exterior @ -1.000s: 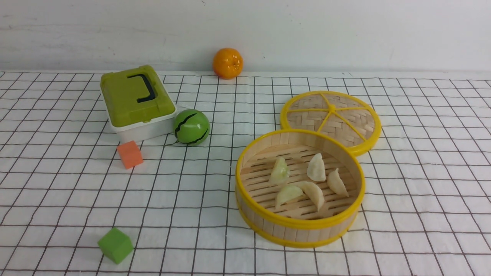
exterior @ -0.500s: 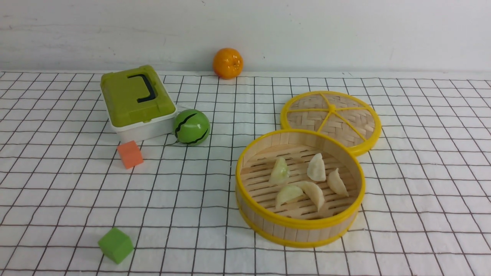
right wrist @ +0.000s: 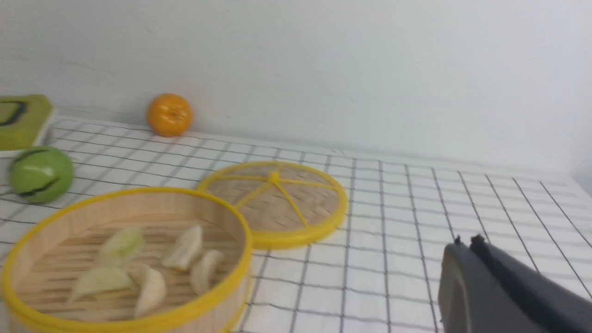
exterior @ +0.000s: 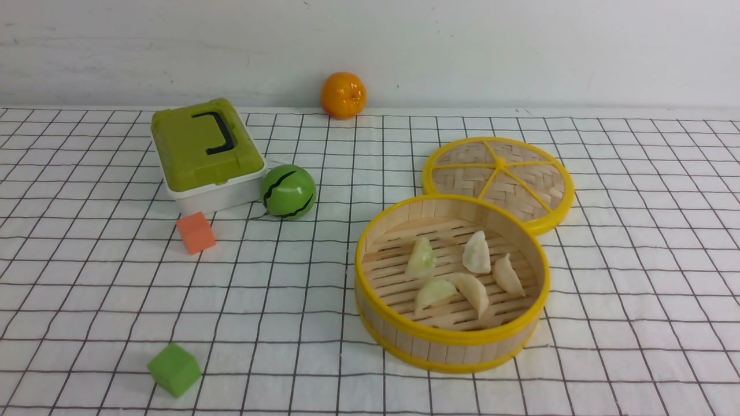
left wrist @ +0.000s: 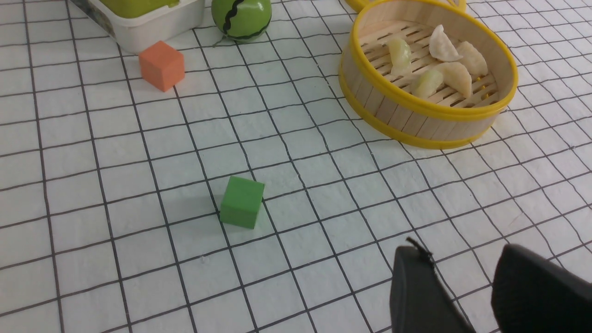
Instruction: Put the dumplings into the steamer on the table with the white tablecloth.
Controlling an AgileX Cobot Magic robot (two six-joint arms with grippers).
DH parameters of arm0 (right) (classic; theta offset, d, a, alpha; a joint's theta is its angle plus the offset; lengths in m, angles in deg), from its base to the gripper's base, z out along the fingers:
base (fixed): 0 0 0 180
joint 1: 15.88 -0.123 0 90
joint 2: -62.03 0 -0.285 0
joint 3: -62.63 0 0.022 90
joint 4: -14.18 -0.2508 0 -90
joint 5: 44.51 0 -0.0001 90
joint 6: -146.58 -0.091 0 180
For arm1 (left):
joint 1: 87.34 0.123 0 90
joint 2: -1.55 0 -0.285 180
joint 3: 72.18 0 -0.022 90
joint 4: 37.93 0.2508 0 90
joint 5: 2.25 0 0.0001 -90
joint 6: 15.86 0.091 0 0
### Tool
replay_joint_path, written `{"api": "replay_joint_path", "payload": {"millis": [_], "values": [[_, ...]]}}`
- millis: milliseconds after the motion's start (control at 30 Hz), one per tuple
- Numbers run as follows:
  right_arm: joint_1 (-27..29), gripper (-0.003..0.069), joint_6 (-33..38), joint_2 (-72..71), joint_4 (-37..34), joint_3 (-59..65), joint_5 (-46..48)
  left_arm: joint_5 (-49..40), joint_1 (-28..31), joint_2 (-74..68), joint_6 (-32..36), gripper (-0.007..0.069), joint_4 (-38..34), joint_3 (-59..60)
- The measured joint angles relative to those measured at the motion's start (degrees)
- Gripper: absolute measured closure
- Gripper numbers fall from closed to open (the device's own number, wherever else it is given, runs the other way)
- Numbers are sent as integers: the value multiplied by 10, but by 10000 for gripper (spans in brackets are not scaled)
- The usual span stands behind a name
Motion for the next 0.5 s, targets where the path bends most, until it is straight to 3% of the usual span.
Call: {"api": "replay_joint_path", "payload": {"millis": [200,500], "values": [[51,683,-57,-66,11,131,0,0,0,0,0,384,0,0],[62,683,-61,-66,10,139,49,-5,0,0,0,384,0,0]]}}
